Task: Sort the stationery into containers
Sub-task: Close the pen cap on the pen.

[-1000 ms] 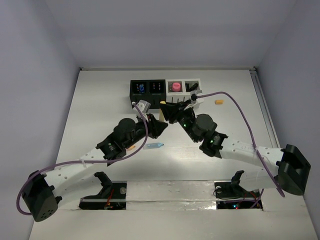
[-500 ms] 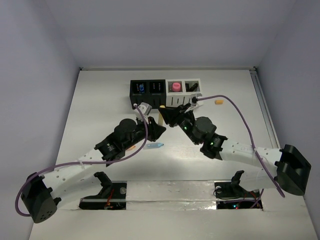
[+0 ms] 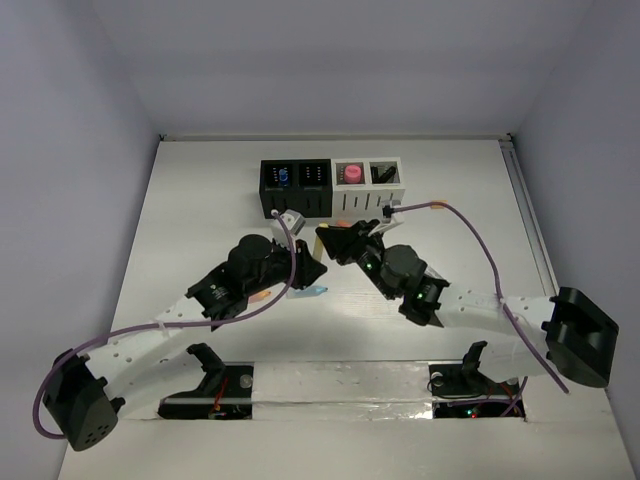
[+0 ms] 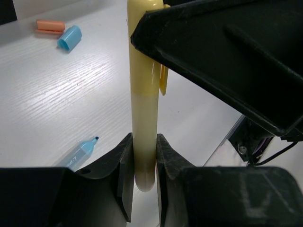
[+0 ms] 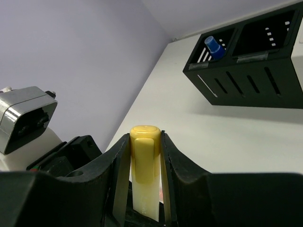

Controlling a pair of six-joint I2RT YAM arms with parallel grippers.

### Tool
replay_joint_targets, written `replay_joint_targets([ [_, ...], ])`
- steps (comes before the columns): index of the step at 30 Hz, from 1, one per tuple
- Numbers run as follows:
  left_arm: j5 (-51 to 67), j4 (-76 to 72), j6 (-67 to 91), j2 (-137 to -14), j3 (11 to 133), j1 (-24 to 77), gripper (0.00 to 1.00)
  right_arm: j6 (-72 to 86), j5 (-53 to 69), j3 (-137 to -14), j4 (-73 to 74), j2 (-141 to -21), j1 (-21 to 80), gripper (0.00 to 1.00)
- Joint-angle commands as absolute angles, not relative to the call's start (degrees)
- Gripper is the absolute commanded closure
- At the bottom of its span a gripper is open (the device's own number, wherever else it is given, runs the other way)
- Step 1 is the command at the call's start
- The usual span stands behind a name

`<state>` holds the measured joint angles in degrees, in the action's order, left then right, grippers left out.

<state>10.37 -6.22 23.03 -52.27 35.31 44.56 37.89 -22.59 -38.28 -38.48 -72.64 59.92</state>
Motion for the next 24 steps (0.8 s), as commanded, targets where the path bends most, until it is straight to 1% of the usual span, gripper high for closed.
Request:
replay_joint_targets([
  [1,-0.88,-30.85,23.73,-50.63,45.08,40.08,1.0,41.74,-6.86,-33.14,-24.25,-76.81,67.5,1.0],
  [11,-1.58,-28.83,23.29,-48.69,46.85,38.23,1.0,43.42,-6.77,-30.5,-21.89,-74.88,68.03,1.0],
  [13,-0.36,-28.92,24.69,-49.04,46.15,38.23,1.0,43.42,-8.87,-31.81,-20.93,-74.8,68.03,1.0],
  [14,-0.35,-28.74,25.13,-49.13,45.71,38.23,1.0,43.07,-11.84,-32.69,-20.57,-74.62,68.03,1.0],
  [15,2.43,-28.48,25.66,-49.39,44.83,38.23,1.0,42.54,-13.52,-33.74,-20.39,-74.36,68.03,1.0],
  [17,3.25,-27.43,26.8,-48.87,43.69,38.23,0.99,40.61,-17.3,-37.69,-18.99,-74.53,67.42,1.0],
  [19,3.69,-26.29,27.42,-46.68,41.84,38.23,0.91,38.6,-21.34,-40.77,-18.55,-75.49,66.28,1.0],
  [20,3.69,-24.89,27.77,-45.71,41.23,38.23,0.82,38.15,-22.23,-43.91,-17.41,-75.76,65.49,1.0],
  [22,3.69,-22.69,27.86,-42.46,40.08,38.23,0.74,36.92,-22.68,-46.22,-18.45,-76.63,62.33,1.0],
  [23,3.6,-19.63,27.77,-41.41,39.9,38.23,0.66,36.57,-22.5,-48.41,-18.72,-77.16,61.18,1.0],
  [24,3.26,-18.21,27.77,-39.22,39.73,38.23,0.62,36.39,-21.63,-49.82,-18.72,-77.86,58.74,1.0],
])
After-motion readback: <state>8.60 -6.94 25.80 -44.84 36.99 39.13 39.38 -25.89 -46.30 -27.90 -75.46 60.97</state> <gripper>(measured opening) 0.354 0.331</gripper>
